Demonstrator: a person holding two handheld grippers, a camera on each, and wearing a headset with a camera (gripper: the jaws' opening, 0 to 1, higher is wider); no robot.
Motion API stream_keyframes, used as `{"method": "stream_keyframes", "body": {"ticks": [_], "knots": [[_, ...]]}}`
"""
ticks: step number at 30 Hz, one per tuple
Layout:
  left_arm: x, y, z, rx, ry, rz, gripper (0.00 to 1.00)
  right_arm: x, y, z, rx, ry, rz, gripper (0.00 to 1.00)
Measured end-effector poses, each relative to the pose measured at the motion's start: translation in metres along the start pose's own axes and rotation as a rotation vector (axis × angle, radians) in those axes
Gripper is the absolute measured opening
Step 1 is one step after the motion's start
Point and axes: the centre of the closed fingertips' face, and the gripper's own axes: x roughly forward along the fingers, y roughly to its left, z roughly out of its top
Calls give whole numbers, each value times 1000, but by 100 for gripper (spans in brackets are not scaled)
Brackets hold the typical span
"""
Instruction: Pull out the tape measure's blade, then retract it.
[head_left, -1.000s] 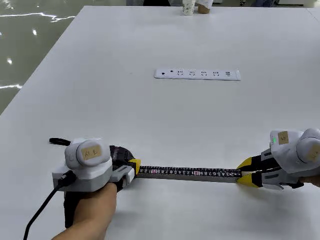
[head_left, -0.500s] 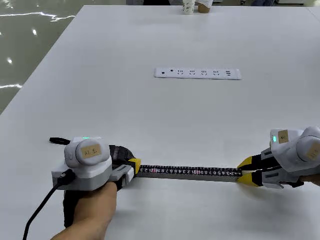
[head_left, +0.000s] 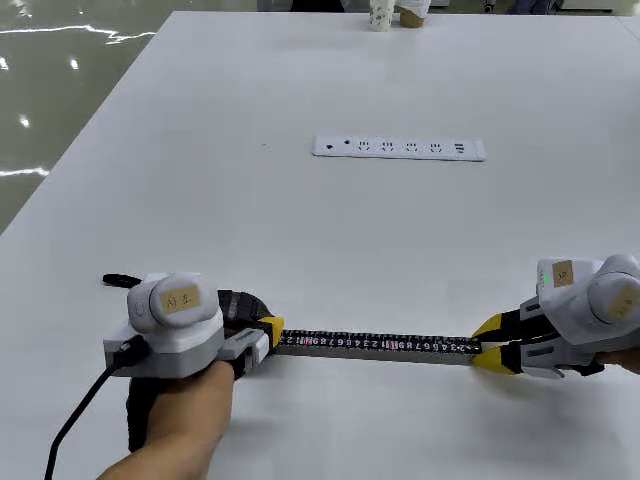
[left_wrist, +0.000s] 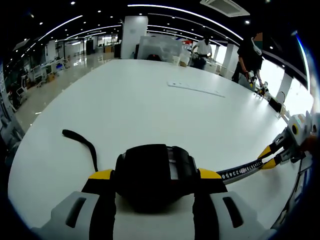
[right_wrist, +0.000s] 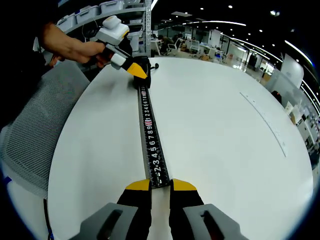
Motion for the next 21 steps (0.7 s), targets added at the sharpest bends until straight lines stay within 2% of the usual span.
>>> {"method": "stream_keyframes", "body": {"ticks": [21], "knots": [[0, 0, 0, -10, 4, -16, 57, 11, 3, 14, -6, -11, 13, 9]]}}
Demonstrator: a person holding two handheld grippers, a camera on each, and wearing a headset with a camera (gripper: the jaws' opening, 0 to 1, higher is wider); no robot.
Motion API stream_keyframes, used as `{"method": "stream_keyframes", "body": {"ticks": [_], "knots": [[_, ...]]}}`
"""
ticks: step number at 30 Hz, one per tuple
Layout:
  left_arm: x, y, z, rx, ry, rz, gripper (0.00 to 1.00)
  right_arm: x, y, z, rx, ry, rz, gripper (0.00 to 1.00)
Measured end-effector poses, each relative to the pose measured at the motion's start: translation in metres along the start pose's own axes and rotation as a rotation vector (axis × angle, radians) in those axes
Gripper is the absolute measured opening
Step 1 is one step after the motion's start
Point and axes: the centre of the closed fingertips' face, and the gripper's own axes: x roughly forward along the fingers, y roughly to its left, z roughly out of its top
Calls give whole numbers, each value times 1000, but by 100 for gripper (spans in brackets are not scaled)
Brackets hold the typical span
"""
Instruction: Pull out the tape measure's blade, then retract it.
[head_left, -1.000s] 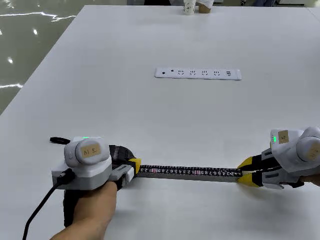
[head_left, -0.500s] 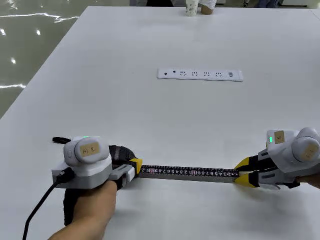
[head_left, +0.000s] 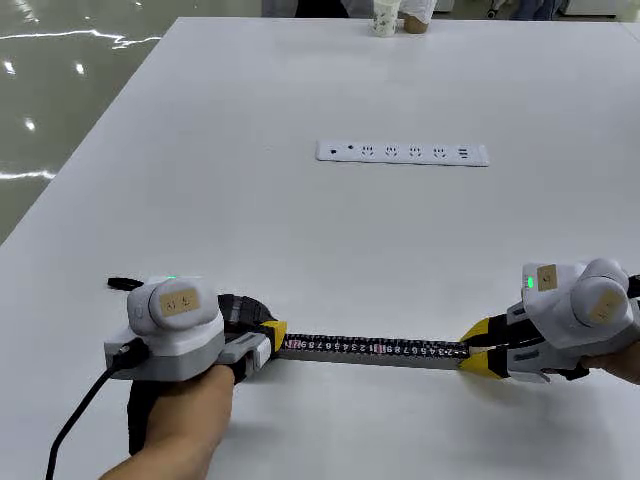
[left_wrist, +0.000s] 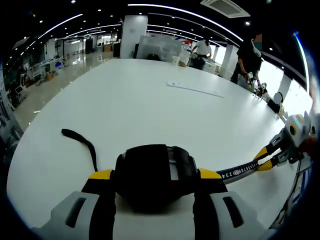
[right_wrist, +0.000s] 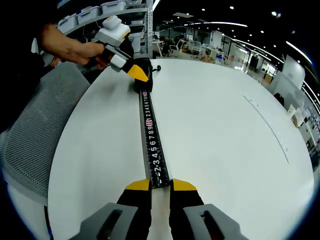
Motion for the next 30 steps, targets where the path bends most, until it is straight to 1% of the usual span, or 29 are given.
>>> {"method": "stream_keyframes", "body": {"ticks": [30], "knots": [[1, 0, 0, -5, 3, -7, 57, 20, 4, 23, -1, -26, 16, 9]]}}
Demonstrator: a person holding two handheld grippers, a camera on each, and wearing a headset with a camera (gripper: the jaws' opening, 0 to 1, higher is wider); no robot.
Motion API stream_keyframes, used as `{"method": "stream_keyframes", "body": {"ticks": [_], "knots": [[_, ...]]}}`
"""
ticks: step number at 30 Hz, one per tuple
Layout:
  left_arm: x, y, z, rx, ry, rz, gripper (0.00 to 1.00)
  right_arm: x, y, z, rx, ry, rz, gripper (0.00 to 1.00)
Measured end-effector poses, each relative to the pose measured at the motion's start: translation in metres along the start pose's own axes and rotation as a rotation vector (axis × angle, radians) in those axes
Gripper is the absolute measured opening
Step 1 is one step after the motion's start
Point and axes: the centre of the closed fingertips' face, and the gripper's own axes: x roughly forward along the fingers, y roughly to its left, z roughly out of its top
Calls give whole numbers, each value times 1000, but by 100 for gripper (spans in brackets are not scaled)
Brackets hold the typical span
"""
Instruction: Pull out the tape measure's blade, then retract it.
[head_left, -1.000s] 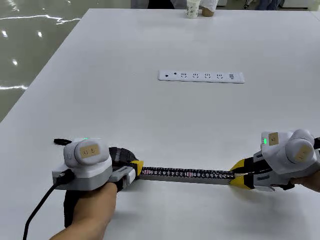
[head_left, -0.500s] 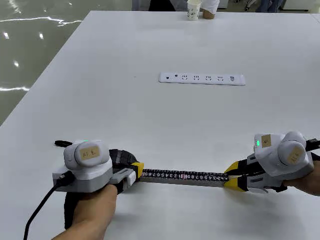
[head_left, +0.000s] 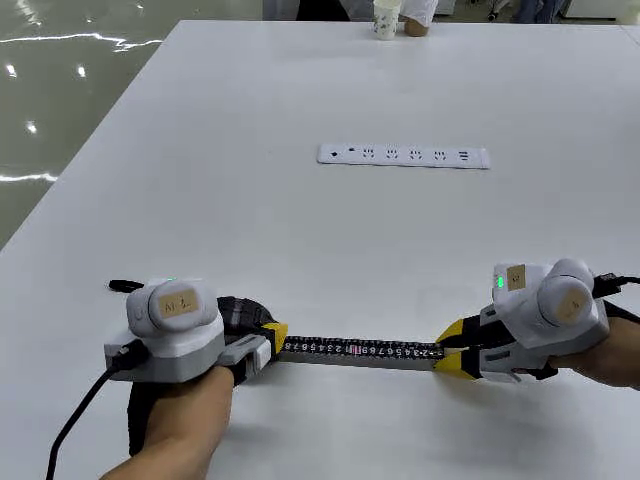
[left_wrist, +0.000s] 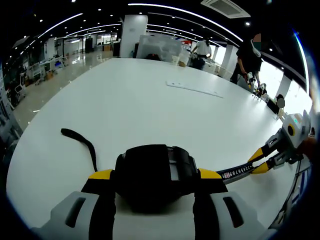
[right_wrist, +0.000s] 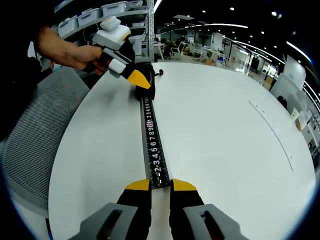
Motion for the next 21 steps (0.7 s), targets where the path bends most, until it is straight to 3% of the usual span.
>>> {"method": "stream_keyframes", "body": {"ticks": [21], "knots": [[0, 1, 0, -4, 2, -5, 57, 16, 4, 21, -3, -20, 10, 9]]}}
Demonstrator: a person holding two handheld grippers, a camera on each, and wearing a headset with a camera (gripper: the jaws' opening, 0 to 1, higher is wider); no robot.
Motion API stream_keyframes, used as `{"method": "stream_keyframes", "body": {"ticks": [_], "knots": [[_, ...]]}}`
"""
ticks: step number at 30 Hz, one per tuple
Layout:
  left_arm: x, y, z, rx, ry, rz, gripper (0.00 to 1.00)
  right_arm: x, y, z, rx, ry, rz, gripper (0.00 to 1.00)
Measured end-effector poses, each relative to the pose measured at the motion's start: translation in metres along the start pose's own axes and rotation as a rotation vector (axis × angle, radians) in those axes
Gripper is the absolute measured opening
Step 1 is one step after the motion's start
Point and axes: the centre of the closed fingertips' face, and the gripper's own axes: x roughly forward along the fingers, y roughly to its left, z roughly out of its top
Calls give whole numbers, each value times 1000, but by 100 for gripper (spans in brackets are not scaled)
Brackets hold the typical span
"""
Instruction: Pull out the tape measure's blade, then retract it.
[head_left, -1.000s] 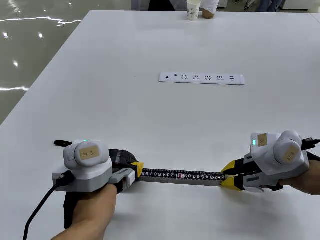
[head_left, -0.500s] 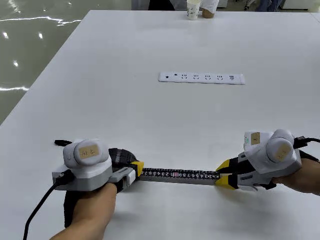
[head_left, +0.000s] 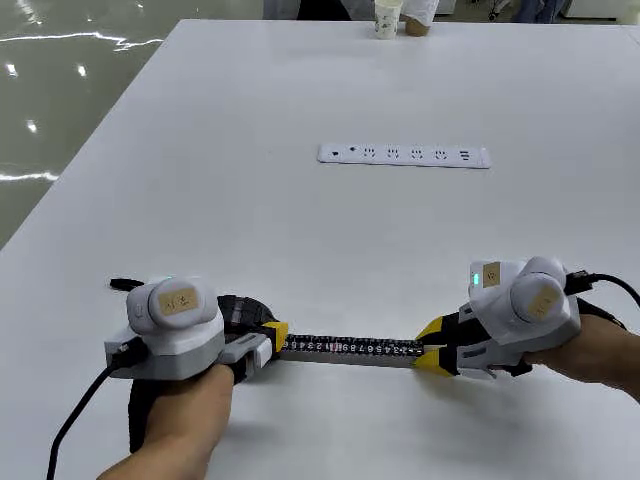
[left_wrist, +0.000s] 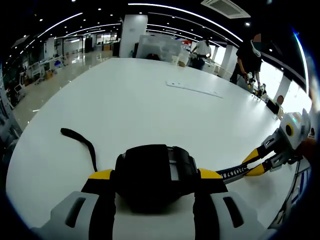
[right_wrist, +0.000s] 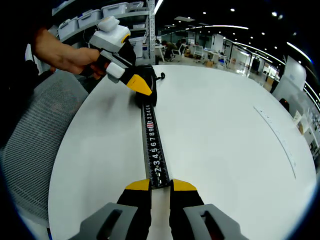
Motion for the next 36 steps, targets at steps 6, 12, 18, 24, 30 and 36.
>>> {"method": "stream_keyframes", "body": {"ticks": [6, 12, 18, 24, 30, 36], "knots": [[0, 0, 0, 0, 1, -1, 58, 6, 1, 6, 1, -8, 2, 9], [0, 0, 0, -1, 1, -3, 58, 11, 4, 11, 1, -14, 4, 9], [0, 0, 0, -2, 2, -4, 58, 13, 4, 14, 2, -18, 4, 9], [0, 0, 0, -2, 2, -4, 58, 17, 5, 18, 5, -23, 7, 9], [0, 0, 0, -3, 4, -5, 58, 21, 6, 23, 7, -31, 10, 9], [0, 0, 0, -3, 5, -6, 58, 25, 6, 27, 8, -36, 13, 9]]}}
